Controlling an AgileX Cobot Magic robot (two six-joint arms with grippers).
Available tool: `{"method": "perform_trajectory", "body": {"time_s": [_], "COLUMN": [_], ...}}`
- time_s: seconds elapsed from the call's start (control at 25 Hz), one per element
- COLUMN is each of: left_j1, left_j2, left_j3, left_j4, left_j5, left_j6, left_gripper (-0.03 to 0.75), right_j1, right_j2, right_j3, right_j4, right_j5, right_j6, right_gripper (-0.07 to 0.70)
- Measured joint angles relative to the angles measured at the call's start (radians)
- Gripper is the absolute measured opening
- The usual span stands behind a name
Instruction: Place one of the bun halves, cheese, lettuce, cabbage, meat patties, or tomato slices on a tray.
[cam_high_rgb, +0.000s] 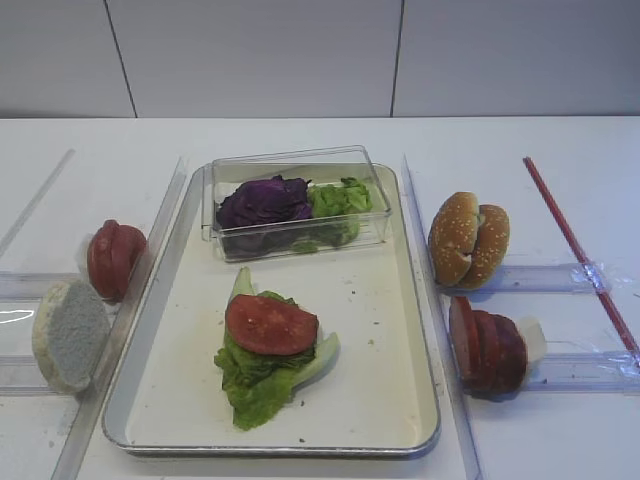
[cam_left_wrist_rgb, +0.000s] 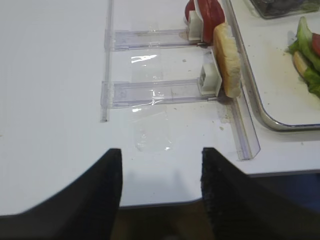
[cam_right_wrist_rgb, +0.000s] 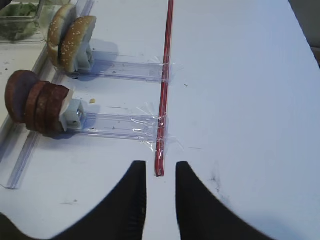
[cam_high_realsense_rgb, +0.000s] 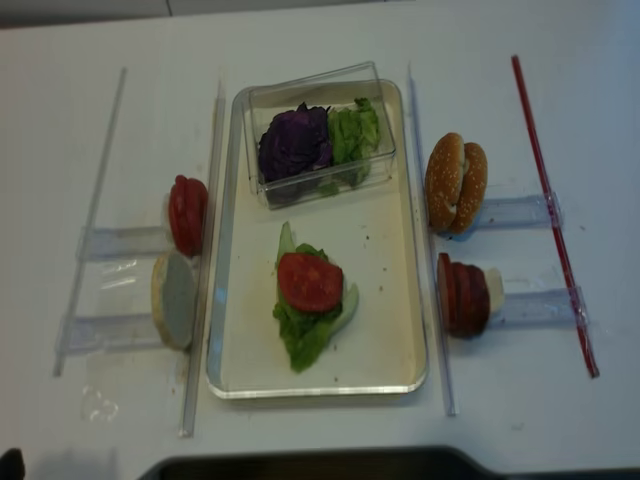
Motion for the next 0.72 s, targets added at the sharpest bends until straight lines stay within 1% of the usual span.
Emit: {"method": "perform_trajectory", "body": {"time_s": [0.08,0.12,0.2,0.28,0.72], "left_j1": [0.0,0.0,0.0,0.0,0.0], "left_j2": [0.0,0.0,-0.002,-0.002,-0.002], "left_j3": [0.005,0.009,0.027,0.046,0.048], "left_j4": [0.0,0.0,0.0,-0.002,-0.003], "left_j5": [0.0,-0.011,-0.058,-0.083,-0.097], "left_j6": [0.007,0.017,0.03,0.044,0.052], "left_gripper": [0.348,0.348,0.348,0.348,0.348], "right_j1": [0.0,0.0,0.0,0.0,0.0], "right_j2": [0.0,0.0,0.0,0.0,0.0], "right_j3": [0.0,0.0,0.0,0.0,0.0], "right_j4": [0.0,0.0,0.0,0.0,0.0], "right_j5": [0.0,0.0,0.0,0.0,0.0], "right_j6": [0.0,0.0,0.0,0.0,0.0], "right_gripper": [0.179,0.179,0.179,0.179,0.179]}}
